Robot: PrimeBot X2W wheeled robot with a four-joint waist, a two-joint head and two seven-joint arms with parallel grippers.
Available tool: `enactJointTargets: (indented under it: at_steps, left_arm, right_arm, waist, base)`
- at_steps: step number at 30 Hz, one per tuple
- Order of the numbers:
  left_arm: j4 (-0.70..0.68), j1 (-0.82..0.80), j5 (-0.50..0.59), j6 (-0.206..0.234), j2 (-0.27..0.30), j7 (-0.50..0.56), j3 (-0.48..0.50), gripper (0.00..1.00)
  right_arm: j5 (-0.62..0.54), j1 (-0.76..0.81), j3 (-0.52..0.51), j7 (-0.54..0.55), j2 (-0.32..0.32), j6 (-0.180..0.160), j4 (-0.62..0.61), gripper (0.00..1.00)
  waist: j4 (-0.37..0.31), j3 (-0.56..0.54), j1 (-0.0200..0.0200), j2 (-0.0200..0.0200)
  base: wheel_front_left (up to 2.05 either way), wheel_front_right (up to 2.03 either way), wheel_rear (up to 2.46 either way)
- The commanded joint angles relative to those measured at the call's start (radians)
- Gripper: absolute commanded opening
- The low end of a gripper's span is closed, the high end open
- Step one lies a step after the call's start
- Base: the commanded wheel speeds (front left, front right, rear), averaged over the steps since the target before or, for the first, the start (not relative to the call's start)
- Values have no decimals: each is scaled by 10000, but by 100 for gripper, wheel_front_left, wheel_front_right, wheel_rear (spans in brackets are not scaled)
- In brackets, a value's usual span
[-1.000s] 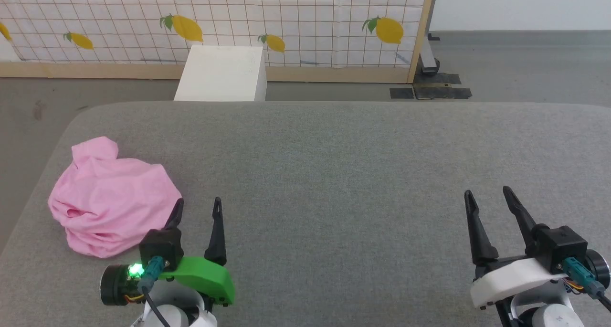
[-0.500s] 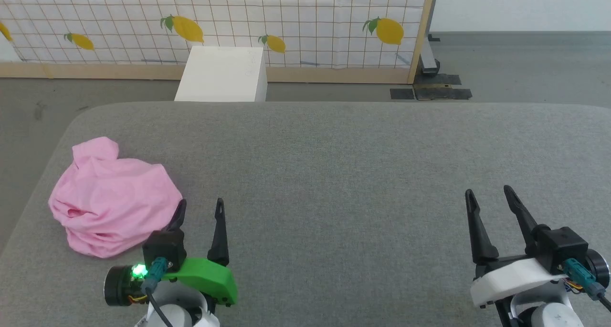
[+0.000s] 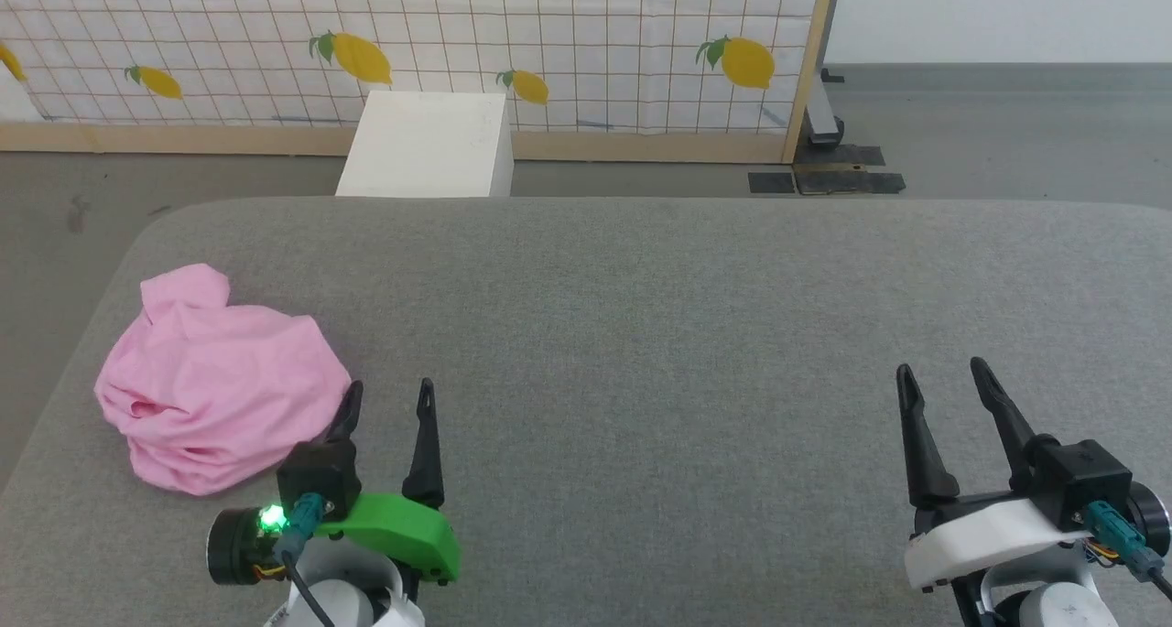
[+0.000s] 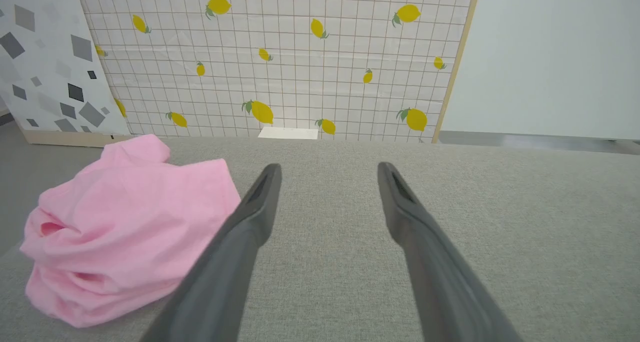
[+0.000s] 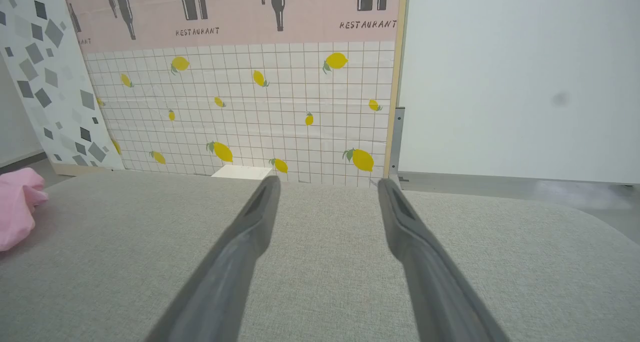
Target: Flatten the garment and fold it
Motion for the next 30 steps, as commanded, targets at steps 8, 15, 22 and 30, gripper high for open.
enactJointTargets:
  at_steps: [8, 15, 22, 30]
  left_arm:
    - [225, -249, -109, 105, 69, -247, -127, 100]
    - [292, -276, -147, 110, 74, -304, -169, 100]
    - [321, -280, -147, 115, 93, -304, -162, 100]
    - [372, -270, -135, 70, 90, -304, -281, 100]
  right_arm:
    - [157, -259, -57, -265, 22, -15, 195, 100]
    - [168, -290, -88, -322, 22, -15, 268, 100]
    - [191, -282, -97, -322, 22, -15, 279, 100]
    - [156, -170, -109, -322, 22, -15, 260, 100]
  waist:
    - [11, -10, 0, -1]
    - [27, 2, 0, -1]
    - [55, -5, 0, -1]
    - [275, -70, 0, -1]
  base:
    - [0, 0, 0]
    - [0, 0, 0]
    - [0, 0, 0]
    - [0, 0, 0]
